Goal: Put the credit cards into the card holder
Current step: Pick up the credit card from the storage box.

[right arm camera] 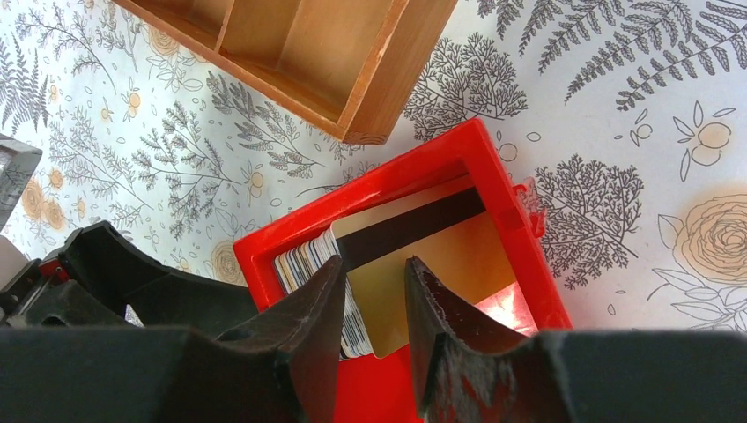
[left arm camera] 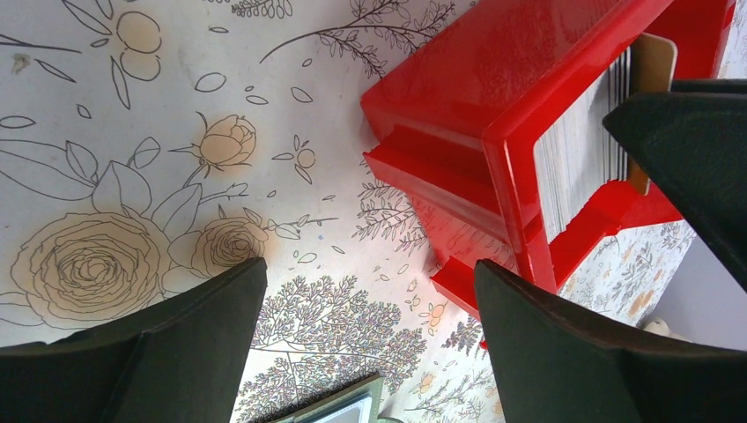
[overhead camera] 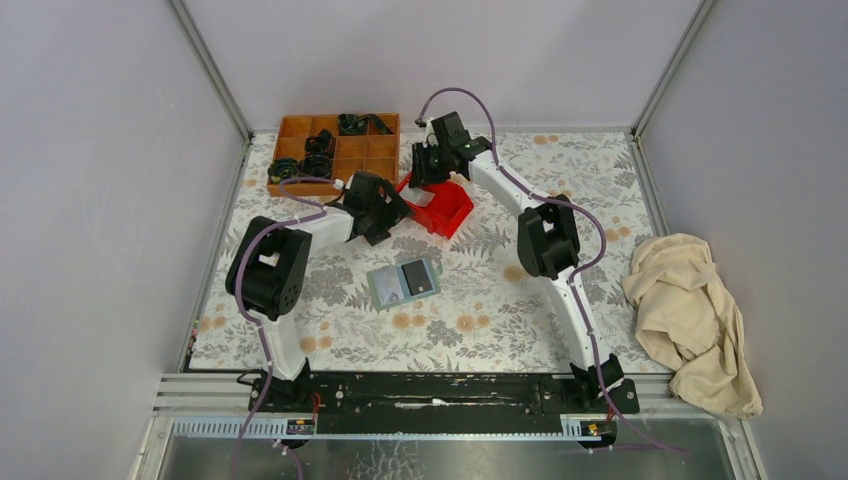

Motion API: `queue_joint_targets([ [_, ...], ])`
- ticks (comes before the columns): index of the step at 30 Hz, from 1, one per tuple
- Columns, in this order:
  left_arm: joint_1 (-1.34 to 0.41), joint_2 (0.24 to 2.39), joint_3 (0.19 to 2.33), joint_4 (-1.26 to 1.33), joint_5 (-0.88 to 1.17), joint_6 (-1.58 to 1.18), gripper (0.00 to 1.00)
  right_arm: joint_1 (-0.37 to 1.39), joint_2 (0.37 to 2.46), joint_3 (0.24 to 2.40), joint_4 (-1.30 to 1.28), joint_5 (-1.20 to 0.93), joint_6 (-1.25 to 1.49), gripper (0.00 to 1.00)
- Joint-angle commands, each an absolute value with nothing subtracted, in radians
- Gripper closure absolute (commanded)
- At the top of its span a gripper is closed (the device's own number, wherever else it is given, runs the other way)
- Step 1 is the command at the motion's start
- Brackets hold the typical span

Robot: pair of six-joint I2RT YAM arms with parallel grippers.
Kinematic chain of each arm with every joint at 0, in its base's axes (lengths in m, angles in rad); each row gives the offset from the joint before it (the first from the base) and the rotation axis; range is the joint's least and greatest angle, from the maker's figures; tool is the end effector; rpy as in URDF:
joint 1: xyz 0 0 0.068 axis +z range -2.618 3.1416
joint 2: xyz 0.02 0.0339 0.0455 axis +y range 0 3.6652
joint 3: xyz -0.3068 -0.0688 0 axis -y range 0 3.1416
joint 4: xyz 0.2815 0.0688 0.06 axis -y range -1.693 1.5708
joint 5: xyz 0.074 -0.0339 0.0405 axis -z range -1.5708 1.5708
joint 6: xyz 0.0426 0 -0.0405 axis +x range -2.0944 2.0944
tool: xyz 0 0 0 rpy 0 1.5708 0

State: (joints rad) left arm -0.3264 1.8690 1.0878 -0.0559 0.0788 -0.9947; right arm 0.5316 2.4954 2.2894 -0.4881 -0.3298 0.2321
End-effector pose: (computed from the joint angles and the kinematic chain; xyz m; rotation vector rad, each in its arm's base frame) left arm 0.4065 -0.1411 0.1646 -0.7923 2.3988 -0.6741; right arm 0.5452 0.3366 0.2263 -0.5279 2.2793 0.7676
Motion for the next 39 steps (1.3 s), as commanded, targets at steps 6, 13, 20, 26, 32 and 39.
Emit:
queue_joint_targets([
  [6, -0.313, 1.858, 1.063, -0.063, 0.048, -0.976, 0.04, 0.574, 2.378, 2.263, -0.531, -0.357, 0.243, 0.71],
  [13, -0.311, 1.833, 1.043, -0.061, 0.043, -0.976, 0.04, 0.573, 2.341, 2.239, -0.543, -0.312, 0.228, 0.76],
  [20, -0.311, 1.783, 1.005, -0.06, 0.021, -0.966, 0.04, 0.572, 2.276, 2.165, -0.555, -0.135, 0.201, 0.88],
  [26, -0.311, 1.722, 0.973, -0.054, -0.005, -0.939, 0.04, 0.571, 2.204, 2.078, -0.539, 0.056, 0.171, 0.98],
  [32, -0.312, 1.654, 0.97, -0.063, -0.009, -0.89, 0.05, 0.559, 2.115, 2.003, -0.524, 0.131, 0.146, 1.0],
  [39, -0.311, 1.565, 0.997, -0.041, 0.09, -0.792, 0.06, 0.557, 1.998, 1.947, -0.57, 0.013, 0.13, 1.0],
])
